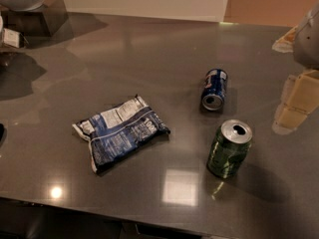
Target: Place pepsi can upright
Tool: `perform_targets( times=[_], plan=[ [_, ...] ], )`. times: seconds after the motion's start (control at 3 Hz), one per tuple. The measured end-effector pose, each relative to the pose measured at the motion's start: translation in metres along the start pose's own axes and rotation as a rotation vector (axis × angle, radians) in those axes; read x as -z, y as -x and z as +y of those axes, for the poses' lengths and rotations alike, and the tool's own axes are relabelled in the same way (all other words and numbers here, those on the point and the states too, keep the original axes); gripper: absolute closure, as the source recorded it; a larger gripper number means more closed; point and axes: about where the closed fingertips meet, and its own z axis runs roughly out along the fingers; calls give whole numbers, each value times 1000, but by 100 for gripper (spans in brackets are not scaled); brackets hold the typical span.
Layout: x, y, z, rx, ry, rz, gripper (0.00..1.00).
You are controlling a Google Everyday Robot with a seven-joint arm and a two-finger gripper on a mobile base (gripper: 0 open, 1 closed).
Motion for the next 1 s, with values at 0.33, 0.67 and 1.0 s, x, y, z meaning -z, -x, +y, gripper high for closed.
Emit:
perform_targets(
  times=[0.33, 0.67, 1.0],
  plan=[
    [0, 0, 0, 0, 0, 0, 0],
    [-1, 3, -10, 48, 4, -18, 0],
    [-10, 10, -34, 156, 7, -71, 0]
  ],
)
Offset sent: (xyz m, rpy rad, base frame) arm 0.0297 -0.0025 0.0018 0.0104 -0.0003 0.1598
